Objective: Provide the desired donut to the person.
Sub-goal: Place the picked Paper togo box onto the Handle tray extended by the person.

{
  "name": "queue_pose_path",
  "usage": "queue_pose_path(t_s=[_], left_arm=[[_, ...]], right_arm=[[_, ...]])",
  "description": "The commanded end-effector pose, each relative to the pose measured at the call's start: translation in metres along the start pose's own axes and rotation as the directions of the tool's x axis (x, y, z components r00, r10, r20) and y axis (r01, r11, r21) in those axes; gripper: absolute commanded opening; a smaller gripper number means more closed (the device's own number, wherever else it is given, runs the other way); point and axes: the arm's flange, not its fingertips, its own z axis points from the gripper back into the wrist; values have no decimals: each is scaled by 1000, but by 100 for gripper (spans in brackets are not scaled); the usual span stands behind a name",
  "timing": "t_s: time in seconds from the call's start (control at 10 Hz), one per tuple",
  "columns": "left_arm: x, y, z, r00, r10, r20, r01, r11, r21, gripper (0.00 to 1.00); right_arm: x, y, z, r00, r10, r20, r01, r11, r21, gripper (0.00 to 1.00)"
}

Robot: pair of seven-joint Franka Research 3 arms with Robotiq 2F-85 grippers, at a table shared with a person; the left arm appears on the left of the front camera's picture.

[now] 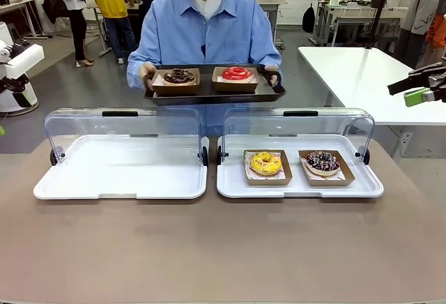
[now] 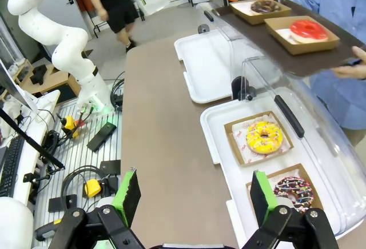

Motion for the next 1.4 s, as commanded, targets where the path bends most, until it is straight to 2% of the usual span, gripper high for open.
queue_pose_path(t_s=[0.0, 0.7, 0.8, 0.9, 1.0, 1.1, 1.2, 1.3], left_arm=[[-1, 1, 2, 1000, -7, 22, 7, 1000, -2, 100], [-1, 1, 2, 1000, -7, 22, 7, 1000, -2, 100], [0, 0, 0, 1000, -1, 1, 1, 1000, 0, 100], [-15, 18, 0, 988, -5, 154, 12, 999, -46, 100], [-31, 37, -5, 951, -10, 310, 33, 997, -70, 100], [-44, 51, -13, 887, 3, 462, 67, 989, -134, 100], [-61, 64, -21, 778, 44, 626, 102, 975, -196, 100], [-75, 75, -29, 710, 43, 703, 114, 978, -174, 100]], right_arm=[[1, 0, 0, 1000, 8, 14, -8, 1000, 4, 100], [1, 0, 0, 1000, 8, 14, -8, 1000, 4, 100], [1, 0, 0, 1000, 8, 14, -8, 1000, 4, 100], [1, 0, 0, 1000, 8, 14, -8, 1000, 4, 100], [1, 0, 0, 1000, 8, 14, -8, 1000, 4, 100], [1, 0, 0, 1000, 8, 14, -8, 1000, 4, 100], [1, 0, 0, 1000, 8, 14, -8, 1000, 4, 100], [1, 0, 0, 1000, 8, 14, -8, 1000, 4, 100]])
